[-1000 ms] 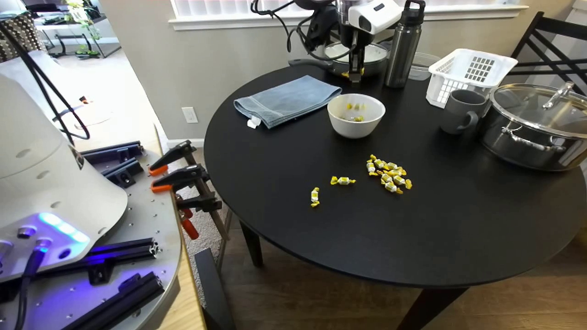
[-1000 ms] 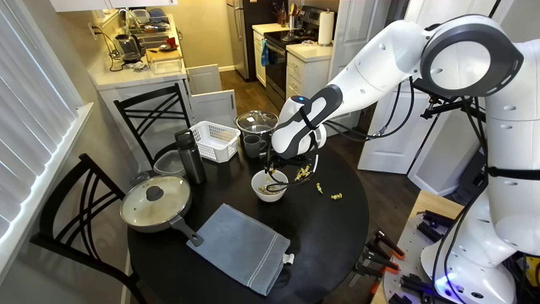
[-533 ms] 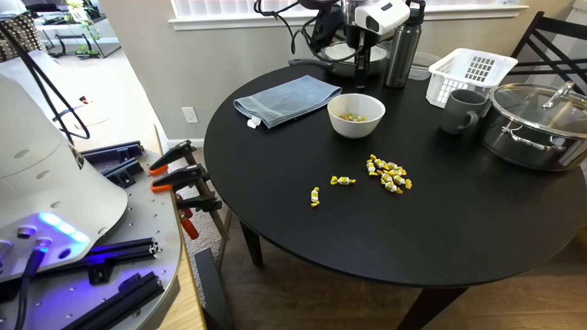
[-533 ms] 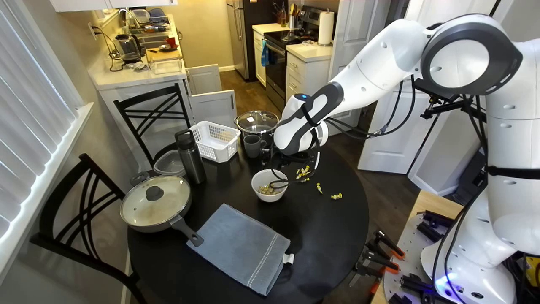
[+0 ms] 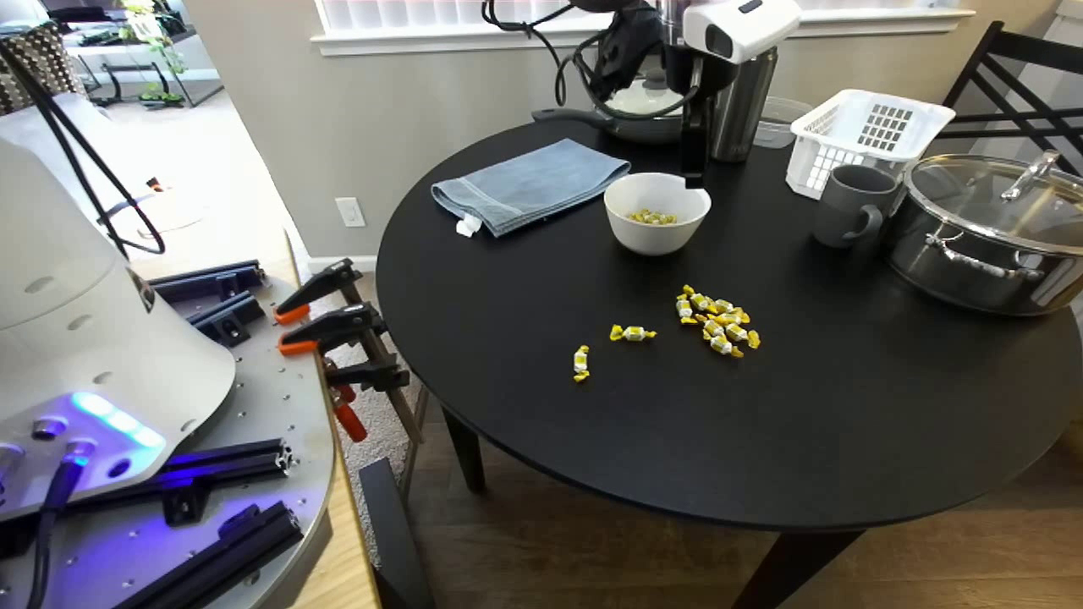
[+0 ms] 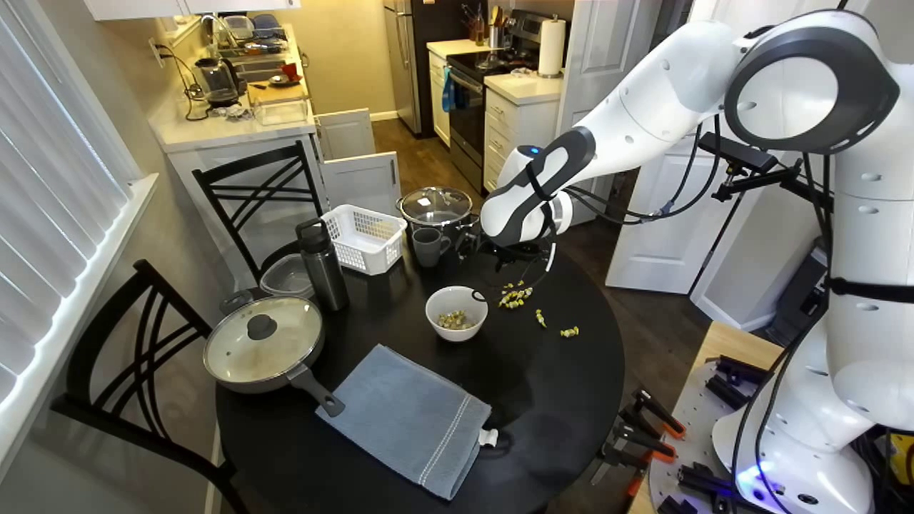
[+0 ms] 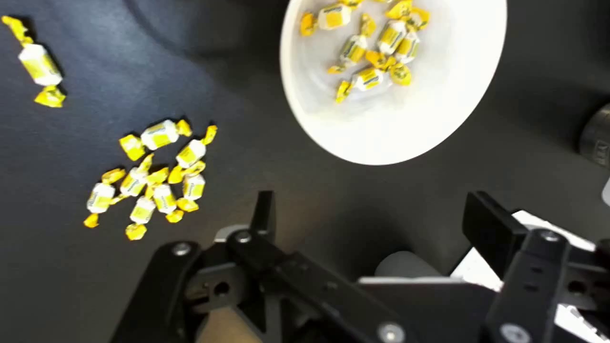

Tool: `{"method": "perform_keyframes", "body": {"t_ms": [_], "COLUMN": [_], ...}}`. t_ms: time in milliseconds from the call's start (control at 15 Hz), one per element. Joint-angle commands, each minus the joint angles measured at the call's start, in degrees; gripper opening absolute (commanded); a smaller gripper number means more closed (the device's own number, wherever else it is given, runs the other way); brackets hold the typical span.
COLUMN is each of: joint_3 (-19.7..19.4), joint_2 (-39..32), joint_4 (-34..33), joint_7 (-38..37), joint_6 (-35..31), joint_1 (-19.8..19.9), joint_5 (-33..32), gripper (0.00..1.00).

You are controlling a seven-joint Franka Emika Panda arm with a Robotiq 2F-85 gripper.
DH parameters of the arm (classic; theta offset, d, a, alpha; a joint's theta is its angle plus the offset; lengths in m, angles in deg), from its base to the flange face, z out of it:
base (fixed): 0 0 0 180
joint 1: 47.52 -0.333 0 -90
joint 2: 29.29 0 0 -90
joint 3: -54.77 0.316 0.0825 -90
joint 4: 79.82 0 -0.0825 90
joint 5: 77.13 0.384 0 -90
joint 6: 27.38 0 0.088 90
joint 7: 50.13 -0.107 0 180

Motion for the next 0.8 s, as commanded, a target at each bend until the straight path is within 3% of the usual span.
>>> {"method": "perform_keyframes", "body": {"t_ms": [0, 400, 733], "joint_3": [-2.0, -2.5, -4.4], "joint_2": [0.6, -4.9, -12.5], "joint_4": [2.6, 1.2, -3.3], "joint_7": [0.2, -0.3, -3.4], "joint_6": [1.4, 2.6, 4.1], "joint_1": [1.7, 4.5, 4.0], "joint_5": [0.5, 1.9, 1.5], "gripper": [1.00, 1.00, 1.00]}}
